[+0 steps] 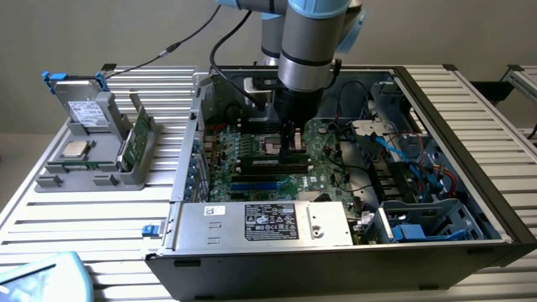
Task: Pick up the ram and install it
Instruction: 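Insert the ram into the slot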
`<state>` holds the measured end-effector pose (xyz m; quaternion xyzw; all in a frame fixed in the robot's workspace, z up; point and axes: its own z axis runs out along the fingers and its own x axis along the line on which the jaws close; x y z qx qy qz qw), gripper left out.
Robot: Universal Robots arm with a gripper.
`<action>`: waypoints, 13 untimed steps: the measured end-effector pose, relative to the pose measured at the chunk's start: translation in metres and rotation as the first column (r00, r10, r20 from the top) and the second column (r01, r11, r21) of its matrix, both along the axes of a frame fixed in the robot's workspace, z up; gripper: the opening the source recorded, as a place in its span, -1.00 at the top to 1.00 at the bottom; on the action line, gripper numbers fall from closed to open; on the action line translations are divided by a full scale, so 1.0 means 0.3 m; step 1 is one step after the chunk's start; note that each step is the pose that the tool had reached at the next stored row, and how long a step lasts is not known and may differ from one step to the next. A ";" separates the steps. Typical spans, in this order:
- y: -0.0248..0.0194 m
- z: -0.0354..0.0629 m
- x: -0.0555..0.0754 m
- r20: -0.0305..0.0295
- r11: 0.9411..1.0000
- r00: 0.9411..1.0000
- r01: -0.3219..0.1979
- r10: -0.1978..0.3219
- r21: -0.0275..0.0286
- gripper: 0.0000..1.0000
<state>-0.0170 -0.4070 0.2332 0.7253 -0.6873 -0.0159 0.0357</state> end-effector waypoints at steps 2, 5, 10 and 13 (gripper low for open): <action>0.002 -0.003 0.000 0.000 1.000 1.000 0.000 0.000 -0.001 0.73; 0.006 -0.006 0.000 0.000 1.000 1.000 0.002 -0.002 -0.002 0.73; 0.007 -0.006 -0.002 -0.005 1.000 1.000 0.012 -0.012 -0.005 0.73; 0.007 -0.005 -0.002 -0.012 1.000 1.000 0.015 -0.015 -0.011 0.73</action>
